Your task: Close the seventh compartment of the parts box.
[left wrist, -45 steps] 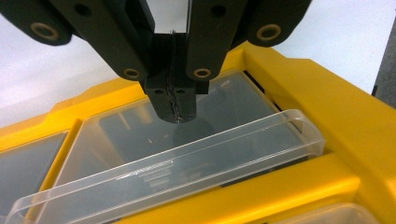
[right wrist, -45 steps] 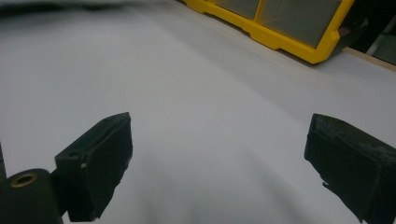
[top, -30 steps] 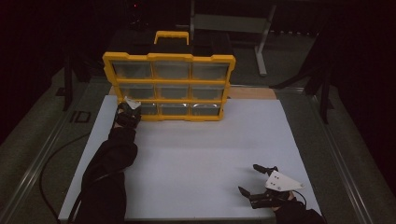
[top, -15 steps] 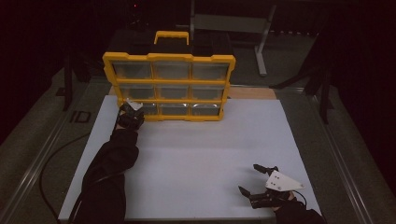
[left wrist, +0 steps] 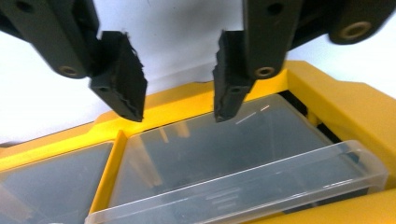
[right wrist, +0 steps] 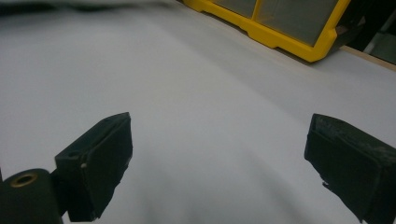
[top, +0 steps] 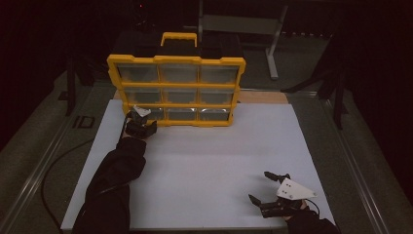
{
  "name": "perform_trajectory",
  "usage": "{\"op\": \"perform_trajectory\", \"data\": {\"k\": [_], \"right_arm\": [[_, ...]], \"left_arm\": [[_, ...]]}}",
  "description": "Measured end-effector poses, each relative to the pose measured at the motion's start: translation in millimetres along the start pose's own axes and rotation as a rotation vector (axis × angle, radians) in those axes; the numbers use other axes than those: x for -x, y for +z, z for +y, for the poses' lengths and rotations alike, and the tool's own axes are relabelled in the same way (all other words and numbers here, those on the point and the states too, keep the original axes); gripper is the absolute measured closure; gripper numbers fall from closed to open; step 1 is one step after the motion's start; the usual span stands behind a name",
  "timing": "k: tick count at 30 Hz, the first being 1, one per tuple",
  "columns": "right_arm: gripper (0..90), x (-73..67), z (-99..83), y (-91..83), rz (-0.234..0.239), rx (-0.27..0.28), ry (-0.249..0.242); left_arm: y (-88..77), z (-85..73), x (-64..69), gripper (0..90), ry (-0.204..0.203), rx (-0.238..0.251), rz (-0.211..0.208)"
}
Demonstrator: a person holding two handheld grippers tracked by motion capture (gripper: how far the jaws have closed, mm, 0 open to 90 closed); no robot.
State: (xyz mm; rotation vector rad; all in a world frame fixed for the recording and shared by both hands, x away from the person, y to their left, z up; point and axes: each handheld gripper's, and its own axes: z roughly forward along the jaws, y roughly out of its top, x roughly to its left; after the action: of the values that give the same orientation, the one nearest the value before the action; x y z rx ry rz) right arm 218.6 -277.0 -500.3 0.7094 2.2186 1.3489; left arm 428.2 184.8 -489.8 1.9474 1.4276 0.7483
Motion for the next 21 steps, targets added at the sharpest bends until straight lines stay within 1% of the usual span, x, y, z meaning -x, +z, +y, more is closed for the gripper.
{"op": "perform_trajectory", "data": {"k": [1, 3, 4, 6, 8, 9, 11, 12, 13, 14, 16, 17, 18, 19, 21], "right_arm": [[7.8, 0.0, 0.0, 0.0, 0.001, 0.000, -0.001], [7.8, -0.1, 0.1, 0.1, -0.001, 0.001, -0.001], [7.8, 0.0, 0.1, 0.0, -0.001, 0.001, -0.002], [7.8, 0.0, 0.2, -0.3, -0.001, 0.003, -0.001], [7.8, 0.1, 0.1, -0.2, -0.002, 0.001, -0.001], [7.8, 0.1, 0.1, -0.1, -0.002, 0.000, -0.001], [7.8, 0.1, 0.1, -0.2, -0.002, 0.001, -0.001], [7.8, 0.1, 0.2, -0.2, -0.002, 0.002, -0.001], [7.8, 0.1, 0.2, -0.2, -0.002, 0.002, 0.000], [7.8, 0.2, 0.2, -0.2, -0.003, 0.002, -0.002], [7.8, 0.1, 0.4, -0.3, -0.003, 0.003, 0.000], [7.8, -0.1, 0.5, -0.3, -0.005, 0.002, 0.001], [7.8, -0.2, 0.5, -0.3, -0.005, 0.002, 0.000], [7.8, -0.2, 0.5, -0.2, -0.004, 0.002, 0.000], [7.8, -0.2, 0.5, -0.3, -0.006, 0.002, 0.001]], "left_arm": [[-0.3, -0.4, 0.0, 51.2, -0.001, 0.003, 0.004], [-0.3, -0.5, 0.4, 47.8, -0.004, -0.002, -0.001], [-0.4, -0.5, 0.8, 44.9, 0.000, -0.003, 0.005], [-1.2, -0.3, 1.2, 43.9, 0.005, -0.008, 0.004], [-2.0, -0.1, 1.9, 41.8, 0.008, -0.014, -0.008], [-3.1, -0.1, 2.7, 39.9, 0.013, -0.012, -0.003], [-4.3, 0.2, 3.0, 38.2, 0.007, -0.011, -0.009], [-5.4, 0.5, 2.9, 34.5, 0.002, -0.009, -0.008], [-6.2, 0.7, 2.2, 33.2, -0.003, -0.008, -0.018], [-6.6, 0.7, 2.2, 30.0, -0.004, -0.006, -0.033], [-7.5, 1.1, 2.4, 20.4, 0.006, -0.012, -0.043], [-8.1, 1.4, 2.0, 17.7, 0.007, -0.016, -0.061], [-8.2, 1.5, 1.9, 13.9, 0.005, -0.018, -0.068], [-8.7, 1.6, 2.2, 12.5, 0.006, -0.018, -0.067], [-9.0, 1.7, 2.5, 5.6, 0.007, -0.018, -0.085]]}}
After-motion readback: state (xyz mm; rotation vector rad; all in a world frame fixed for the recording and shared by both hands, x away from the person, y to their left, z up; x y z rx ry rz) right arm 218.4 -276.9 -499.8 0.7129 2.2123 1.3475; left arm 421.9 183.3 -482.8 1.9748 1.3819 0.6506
